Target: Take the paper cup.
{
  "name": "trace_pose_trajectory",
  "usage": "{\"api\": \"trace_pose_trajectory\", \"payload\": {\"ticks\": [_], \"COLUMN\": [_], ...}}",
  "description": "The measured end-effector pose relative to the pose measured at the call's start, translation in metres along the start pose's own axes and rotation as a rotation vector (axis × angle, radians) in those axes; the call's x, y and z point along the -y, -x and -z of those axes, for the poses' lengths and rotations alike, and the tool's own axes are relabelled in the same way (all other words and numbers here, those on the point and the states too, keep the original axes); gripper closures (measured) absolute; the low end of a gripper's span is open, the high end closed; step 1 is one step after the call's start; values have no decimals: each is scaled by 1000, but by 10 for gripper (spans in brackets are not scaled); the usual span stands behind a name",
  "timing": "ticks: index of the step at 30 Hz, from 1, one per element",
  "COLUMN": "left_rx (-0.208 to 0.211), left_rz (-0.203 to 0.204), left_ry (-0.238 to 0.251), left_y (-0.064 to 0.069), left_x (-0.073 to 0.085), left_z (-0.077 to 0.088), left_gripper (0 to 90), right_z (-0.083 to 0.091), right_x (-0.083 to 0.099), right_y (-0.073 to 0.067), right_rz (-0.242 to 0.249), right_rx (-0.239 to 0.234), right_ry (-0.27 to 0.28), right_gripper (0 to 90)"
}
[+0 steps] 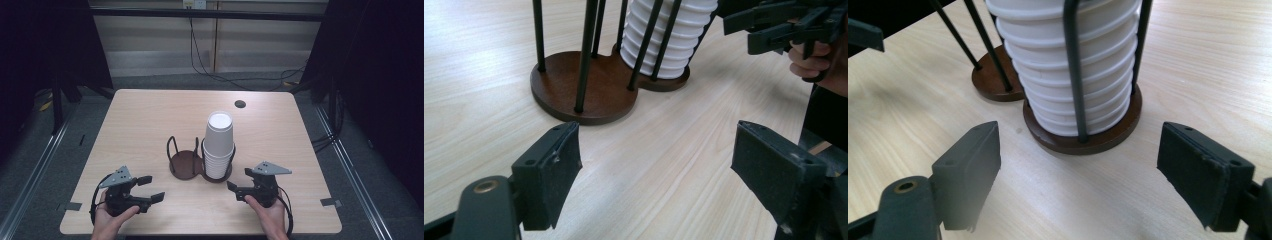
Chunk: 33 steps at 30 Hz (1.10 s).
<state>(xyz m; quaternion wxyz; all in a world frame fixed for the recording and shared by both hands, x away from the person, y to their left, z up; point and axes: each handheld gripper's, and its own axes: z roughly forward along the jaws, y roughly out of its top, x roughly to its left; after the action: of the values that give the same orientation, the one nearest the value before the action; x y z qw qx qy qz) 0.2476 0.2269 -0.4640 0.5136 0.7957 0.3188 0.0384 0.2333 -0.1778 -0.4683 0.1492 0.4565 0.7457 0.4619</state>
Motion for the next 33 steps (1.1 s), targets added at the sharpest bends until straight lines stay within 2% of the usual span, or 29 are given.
{"api": "trace_pose_trajectory", "payload": {"ticks": [5, 7, 8, 9, 11, 14, 17, 19, 24, 29, 31, 33], "left_rx": [-10, 7, -2, -28, -32, 14, 71, 69, 49, 55, 60, 63], "left_rz": [17, 12, 11, 9, 18, 21, -26, -28, -26, -32, -36, -32], "left_ry": [3, 2, -1, -3, -22, -17, -4, -9, -20, -32, -41, -53], "left_y": [-3, -6, -6, -7, -7, -6, -3, -2, -2, -2, -1, -1], "left_x": [-1, -1, -2, -2, -1, 1, 1, 1, 2, 2, 3, 2], "left_z": [1, 1, 1, 1, 1, 1, 3, 4, 2, 0, -2, -4], "left_gripper": [180, 156, 161, 159, 159, 159, 159, 159, 160, 160, 160, 160], "right_z": [2, 4, 4, 5, 7, 11, 14, 16, 16, 15, 16, 18], "right_x": [-1, -2, -3, -3, -4, -7, -10, -13, -21, -27, -29, -31], "right_y": [0, 1, 1, 1, 1, -3, -9, -13, -15, -19, -19, -18], "right_rz": [10, 16, 21, 30, 31, 42, 51, 75, 59, 68, 81, 63], "right_rx": [-9, -14, -11, -15, -32, -32, -46, -57, -101, -110, -91, -107], "right_ry": [4, 2, 7, 12, 14, 34, 23, 29, 41, 44, 36, 22], "right_gripper": [188, 204, 216, 231, 222, 222, 221, 224, 246, 248, 282, 288]}}
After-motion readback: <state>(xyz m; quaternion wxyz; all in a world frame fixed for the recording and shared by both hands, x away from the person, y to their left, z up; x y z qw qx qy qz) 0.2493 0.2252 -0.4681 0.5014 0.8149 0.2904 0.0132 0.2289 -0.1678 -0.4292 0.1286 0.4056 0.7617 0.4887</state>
